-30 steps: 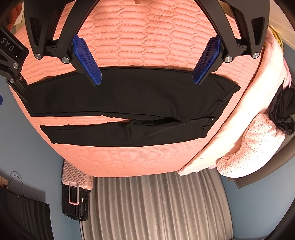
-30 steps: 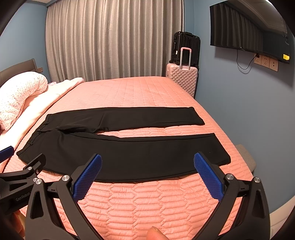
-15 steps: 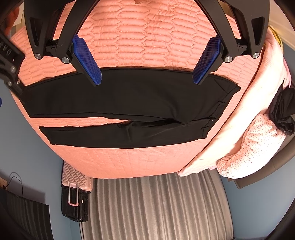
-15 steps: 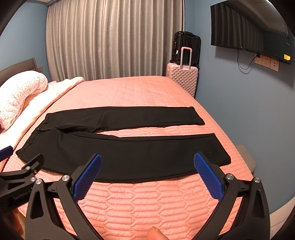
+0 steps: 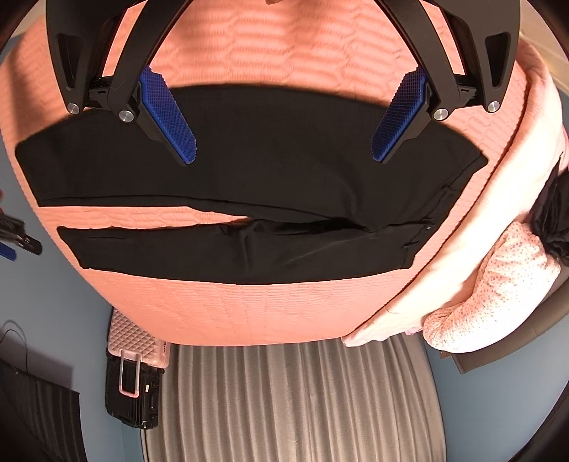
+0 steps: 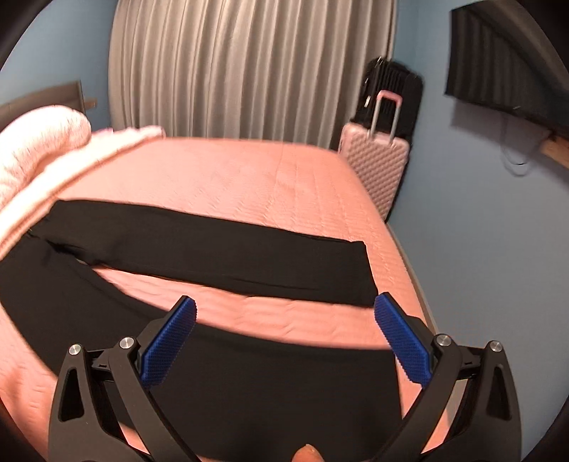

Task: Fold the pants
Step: 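Reach the right tool to one trouser leg's hem and grasp it, then lift the held leg with the right tool, lay it onto the other leg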

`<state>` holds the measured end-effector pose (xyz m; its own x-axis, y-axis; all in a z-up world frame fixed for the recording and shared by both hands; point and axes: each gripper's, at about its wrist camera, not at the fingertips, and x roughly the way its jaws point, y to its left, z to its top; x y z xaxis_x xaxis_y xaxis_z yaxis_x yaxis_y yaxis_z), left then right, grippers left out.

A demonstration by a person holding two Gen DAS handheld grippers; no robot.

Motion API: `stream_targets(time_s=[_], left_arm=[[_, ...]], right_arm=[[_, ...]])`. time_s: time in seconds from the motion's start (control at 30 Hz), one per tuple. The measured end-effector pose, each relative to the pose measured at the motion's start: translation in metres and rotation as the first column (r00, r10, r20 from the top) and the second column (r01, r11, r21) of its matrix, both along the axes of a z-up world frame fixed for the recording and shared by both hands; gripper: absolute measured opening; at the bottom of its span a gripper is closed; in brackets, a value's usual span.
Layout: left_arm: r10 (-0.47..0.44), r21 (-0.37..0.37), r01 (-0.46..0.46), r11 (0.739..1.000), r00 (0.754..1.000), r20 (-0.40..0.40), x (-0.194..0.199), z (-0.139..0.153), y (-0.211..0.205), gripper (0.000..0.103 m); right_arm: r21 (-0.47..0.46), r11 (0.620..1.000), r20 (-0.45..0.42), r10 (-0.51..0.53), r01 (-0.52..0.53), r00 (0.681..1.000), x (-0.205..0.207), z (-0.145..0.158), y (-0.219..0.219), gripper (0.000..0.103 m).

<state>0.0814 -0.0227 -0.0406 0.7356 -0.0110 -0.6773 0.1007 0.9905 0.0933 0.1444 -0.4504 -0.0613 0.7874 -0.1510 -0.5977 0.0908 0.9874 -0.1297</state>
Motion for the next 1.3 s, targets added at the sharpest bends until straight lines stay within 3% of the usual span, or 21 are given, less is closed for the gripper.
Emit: stream_targets(time_s=[0.27,0.37,0.5,0.57,0.63,0.83,0.9,0.93,0.97,1.07,1.2,1.3], left_arm=[[-0.027,0.014,0.027,1.0,0.999,-0.03,0.05,-0.036,-0.032,0.098],[-0.04,0.031,0.041,0.999,0.999,-0.033,0.062,-0.05,-0.044,0.098],[-0.074,0.011,0.075,0.997,0.997,-0.034,0.073,-0.061,-0.061,0.097],[-0.096,0.011,0.096,0.995,0.994,-0.049,0.078,-0.067,-0.072,0.097],[-0.124,0.013,0.125,0.992,0.99,-0.072,0.081,-0.074,-0.083,0.097],[-0.138,0.061,0.141,0.988,0.989,-0.058,0.082,-0.085,-0.109,0.097],[-0.137,0.058,0.141,0.988,0.988,-0.073,0.083,-0.089,-0.112,0.097],[-0.136,0.057,0.141,0.988,0.987,-0.087,0.083,-0.093,-0.114,0.097],[-0.131,0.059,0.136,0.989,0.987,-0.093,0.083,-0.096,-0.116,0.097],[-0.128,0.078,0.135,0.988,0.988,-0.09,0.079,-0.098,-0.119,0.097],[-0.116,0.071,0.122,0.99,0.99,-0.079,0.075,-0.09,-0.115,0.097],[-0.085,0.066,0.089,0.994,0.994,-0.063,0.073,-0.079,-0.106,0.097]], right_arm=[[0.112,0.994,-0.069,0.011,-0.003,0.998,0.134,-0.048,-0.119,0.098],[0.133,0.991,-0.157,0.042,-0.021,0.987,0.177,-0.07,-0.151,0.098],[0.171,0.984,-0.21,0.094,-0.058,0.973,0.21,-0.094,-0.176,0.098],[0.204,0.977,-0.244,0.112,-0.061,0.963,0.221,-0.108,-0.186,0.087],[0.231,0.97,-0.291,0.144,-0.077,0.946,0.23,-0.124,-0.19,0.084],[0.245,0.962,-0.245,0.186,-0.125,0.951,0.233,-0.127,-0.192,0.086],[0.218,0.963,-0.239,0.209,-0.158,0.948,0.232,-0.124,-0.188,0.08],[0.209,0.964,-0.235,0.215,-0.167,0.948,0.23,-0.122,-0.187,0.072],[0.196,0.964,-0.225,0.224,-0.181,0.948,0.228,-0.119,-0.186,0.054],[0.202,0.952,-0.223,0.272,-0.229,0.936,0.229,-0.114,-0.177,0.016],[0.136,0.96,-0.201,0.268,-0.244,0.942,0.219,-0.103,-0.159,0.01],[0.132,0.957,-0.119,0.275,-0.259,0.954,0.2,-0.07,-0.156,0.009]])
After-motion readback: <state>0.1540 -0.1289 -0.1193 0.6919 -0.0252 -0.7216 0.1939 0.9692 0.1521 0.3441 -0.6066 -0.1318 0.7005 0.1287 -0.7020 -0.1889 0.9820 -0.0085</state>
